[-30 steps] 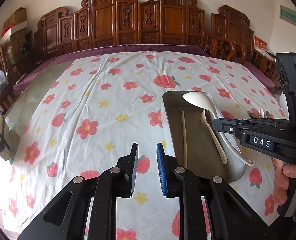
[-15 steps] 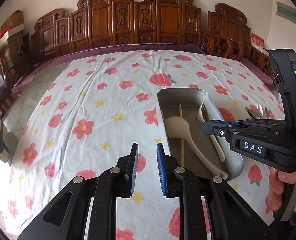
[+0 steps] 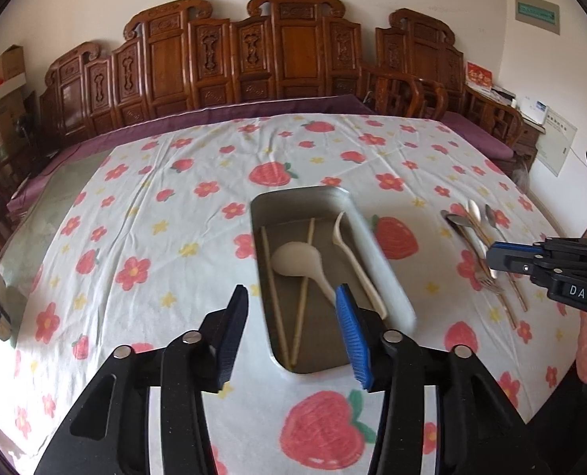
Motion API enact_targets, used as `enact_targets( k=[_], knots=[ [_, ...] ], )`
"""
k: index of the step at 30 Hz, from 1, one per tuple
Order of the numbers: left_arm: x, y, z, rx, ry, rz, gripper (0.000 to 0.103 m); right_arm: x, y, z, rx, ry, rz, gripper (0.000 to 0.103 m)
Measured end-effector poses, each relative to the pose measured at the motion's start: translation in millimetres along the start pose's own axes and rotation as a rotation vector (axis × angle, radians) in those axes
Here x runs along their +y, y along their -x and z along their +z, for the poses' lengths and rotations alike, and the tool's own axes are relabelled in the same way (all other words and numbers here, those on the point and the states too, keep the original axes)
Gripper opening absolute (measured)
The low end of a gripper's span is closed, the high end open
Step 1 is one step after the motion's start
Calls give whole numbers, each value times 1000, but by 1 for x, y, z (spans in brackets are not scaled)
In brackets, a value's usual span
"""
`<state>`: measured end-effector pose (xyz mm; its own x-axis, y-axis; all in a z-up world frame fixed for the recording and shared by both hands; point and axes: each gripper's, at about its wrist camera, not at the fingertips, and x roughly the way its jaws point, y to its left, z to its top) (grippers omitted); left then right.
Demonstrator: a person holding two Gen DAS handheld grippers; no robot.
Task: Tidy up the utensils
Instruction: 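Lower the ladle into the metal box and open the right tool, then reach the right tool to a wooden chopstick and grasp it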
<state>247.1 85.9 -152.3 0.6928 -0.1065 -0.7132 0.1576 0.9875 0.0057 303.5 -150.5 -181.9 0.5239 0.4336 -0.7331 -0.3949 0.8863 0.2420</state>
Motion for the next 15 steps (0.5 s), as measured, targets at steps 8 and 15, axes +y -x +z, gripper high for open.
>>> enact_targets(
  k=[8,15],
  knots=[
    [-54,11,3,-19,-67,-52,63,-80,22,-40,33,-37,-136,13],
    [-92,4,1,0,-88,-94,64,-113,-1,-62,92,-84,-166,18]
  ],
)
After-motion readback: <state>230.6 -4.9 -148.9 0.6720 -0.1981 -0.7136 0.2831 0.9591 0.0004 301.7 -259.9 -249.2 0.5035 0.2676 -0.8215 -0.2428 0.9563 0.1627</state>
